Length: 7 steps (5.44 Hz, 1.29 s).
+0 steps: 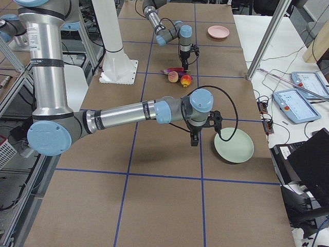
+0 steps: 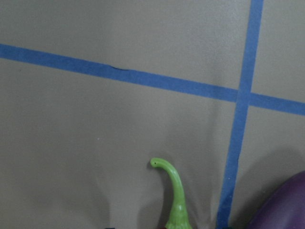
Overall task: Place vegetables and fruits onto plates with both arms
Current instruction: 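Move the left gripper down over the red chili pepper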
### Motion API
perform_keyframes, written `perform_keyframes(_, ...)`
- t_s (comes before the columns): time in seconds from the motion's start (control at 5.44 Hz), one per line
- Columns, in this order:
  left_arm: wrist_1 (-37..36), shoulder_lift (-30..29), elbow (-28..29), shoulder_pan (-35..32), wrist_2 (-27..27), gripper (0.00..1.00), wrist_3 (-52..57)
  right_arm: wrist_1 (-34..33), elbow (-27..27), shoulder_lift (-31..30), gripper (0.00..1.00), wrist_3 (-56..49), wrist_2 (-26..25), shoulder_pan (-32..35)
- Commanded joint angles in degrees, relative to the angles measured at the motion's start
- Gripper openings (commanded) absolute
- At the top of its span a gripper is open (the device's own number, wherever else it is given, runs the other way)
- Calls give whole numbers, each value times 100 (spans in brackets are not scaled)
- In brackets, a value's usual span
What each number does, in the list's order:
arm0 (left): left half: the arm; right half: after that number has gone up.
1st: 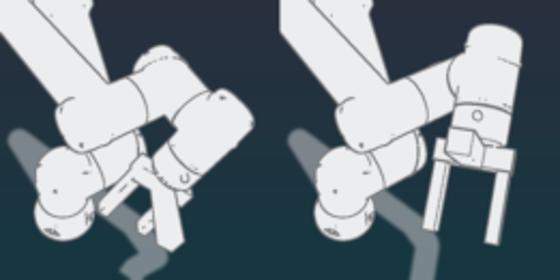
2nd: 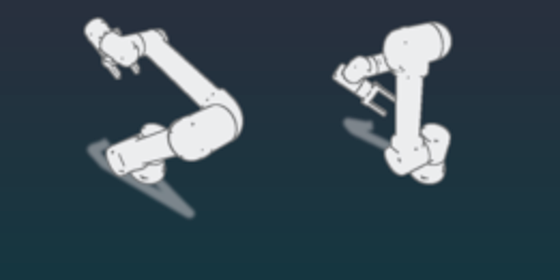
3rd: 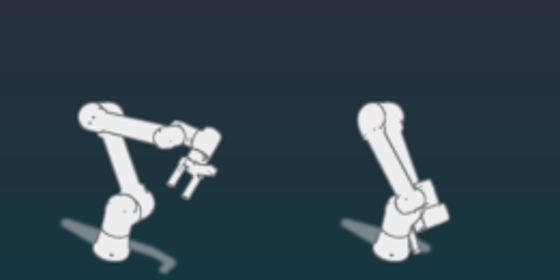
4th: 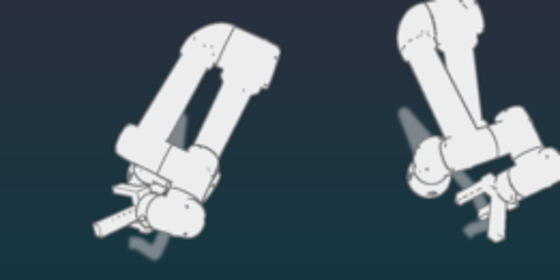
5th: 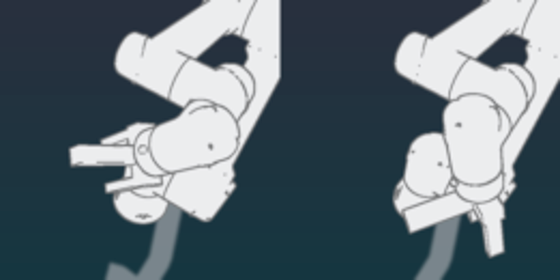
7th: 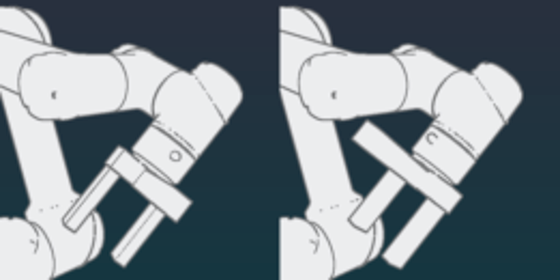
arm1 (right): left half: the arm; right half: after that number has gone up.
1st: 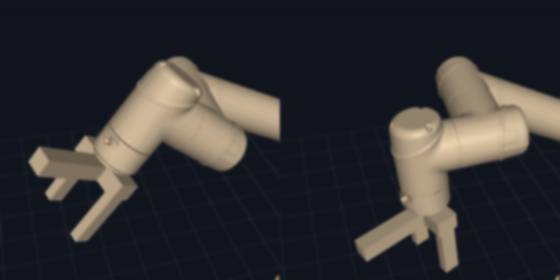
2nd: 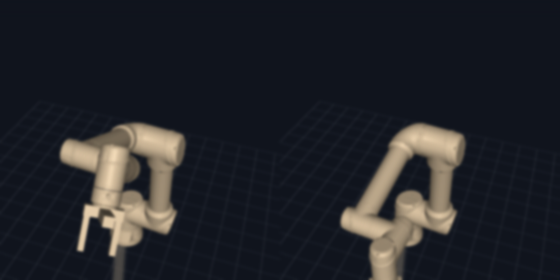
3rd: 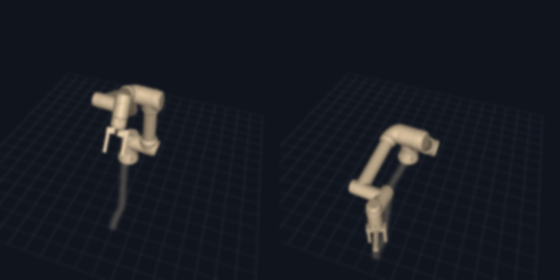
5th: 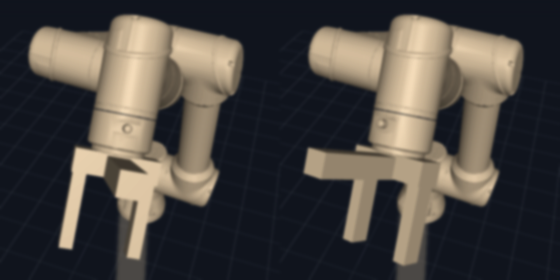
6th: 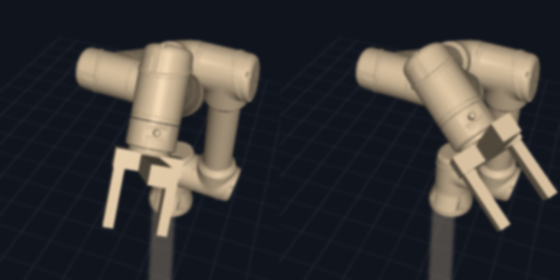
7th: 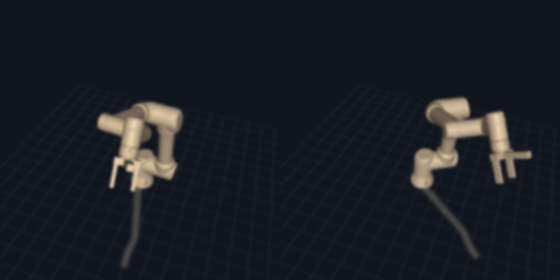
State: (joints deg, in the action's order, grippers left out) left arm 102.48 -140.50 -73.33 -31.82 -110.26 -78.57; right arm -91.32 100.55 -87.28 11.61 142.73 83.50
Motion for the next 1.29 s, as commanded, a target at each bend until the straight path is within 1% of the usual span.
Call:
perform_keyframes(0.0,-8,5,-50,9,-66,77,-1,0,-9,0,100,0,0,0)
perform_keyframes(0.18,-26,48,-76,9,-310,72,-1,0,-61,0,100,-9,0,0)
perform_keyframes(0.55,-26,66,-85,9,-304,63,-1,0,-97,18,100,0,0,9)
perform_keyframes(0.74,-52,66,-146,18,-312,45,-9,0,-80,26,100,8,9,0)
perform_keyframes(0.92,-61,171,-277,18,-321,20,-9,0,-53,26,100,8,9,0)
perform_keyframes(1.1,-61,546,-731,26,-312,0,-9,0,-44,44,100,17,18,0)
